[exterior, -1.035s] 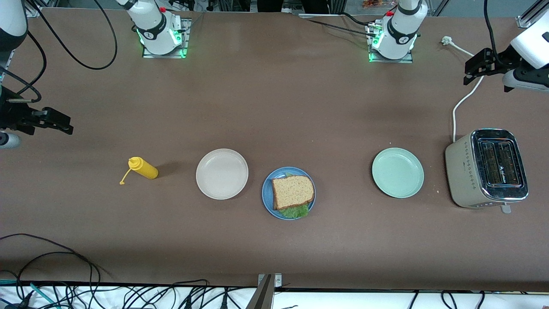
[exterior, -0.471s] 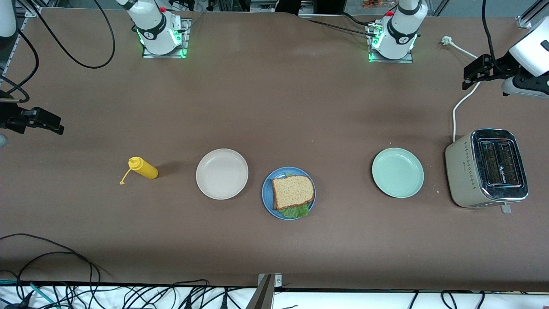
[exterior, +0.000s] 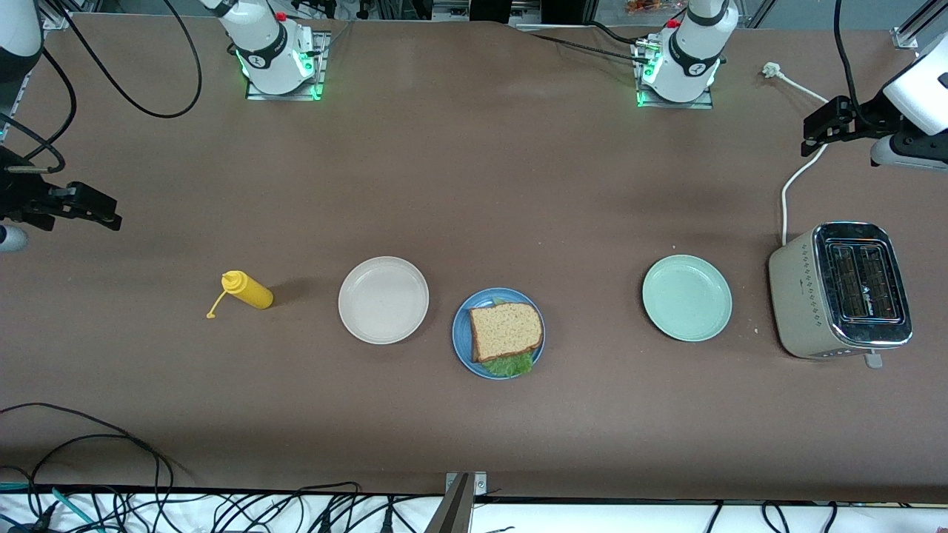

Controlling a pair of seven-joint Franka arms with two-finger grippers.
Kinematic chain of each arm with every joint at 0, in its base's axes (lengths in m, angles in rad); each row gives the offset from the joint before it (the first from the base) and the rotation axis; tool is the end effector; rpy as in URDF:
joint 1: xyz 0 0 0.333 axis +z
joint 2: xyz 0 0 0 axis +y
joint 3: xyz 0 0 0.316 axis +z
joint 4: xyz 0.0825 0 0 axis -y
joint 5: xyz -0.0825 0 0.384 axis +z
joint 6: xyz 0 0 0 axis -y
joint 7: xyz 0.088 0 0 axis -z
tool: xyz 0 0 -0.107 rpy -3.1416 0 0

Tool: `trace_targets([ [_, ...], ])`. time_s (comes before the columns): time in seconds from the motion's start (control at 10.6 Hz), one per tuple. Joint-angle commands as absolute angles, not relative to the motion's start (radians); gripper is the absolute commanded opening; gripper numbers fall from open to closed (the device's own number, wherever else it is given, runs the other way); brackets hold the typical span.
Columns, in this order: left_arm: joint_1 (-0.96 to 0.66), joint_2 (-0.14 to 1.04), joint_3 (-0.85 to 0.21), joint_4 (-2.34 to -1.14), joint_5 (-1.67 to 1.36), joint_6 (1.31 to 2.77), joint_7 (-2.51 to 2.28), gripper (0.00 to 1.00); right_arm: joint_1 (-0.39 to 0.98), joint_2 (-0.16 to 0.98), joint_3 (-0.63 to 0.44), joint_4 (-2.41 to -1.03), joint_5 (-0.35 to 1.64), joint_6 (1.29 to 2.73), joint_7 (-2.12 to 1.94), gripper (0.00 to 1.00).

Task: Make sandwich in blue plate with both arms

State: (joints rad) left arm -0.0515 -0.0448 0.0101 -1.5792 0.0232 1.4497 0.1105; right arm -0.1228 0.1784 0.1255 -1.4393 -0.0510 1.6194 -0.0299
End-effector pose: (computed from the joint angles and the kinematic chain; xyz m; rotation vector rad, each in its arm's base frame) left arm 0.5273 -0.0190 0.6348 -3.1102 0.2339 0.1333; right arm 0.6126 -0.0104 0.5877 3.1124 0.0513 0.0042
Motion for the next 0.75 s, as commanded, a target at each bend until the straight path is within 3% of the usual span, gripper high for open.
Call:
trace_targets([
  [0.0, -0.051, -0.029, 0.008, -1.543, 0.046, 1.425, 0.106, 1.00, -0.123, 0.147, 0.146, -1.474, -0.038, 1.635, -0.020, 1.00],
  [0.66, -0.051, -0.029, 0.008, -1.545, 0.046, 1.425, 0.104, 1.00, -0.123, 0.152, 0.141, -1.470, -0.051, 1.615, -0.003, 1.00],
])
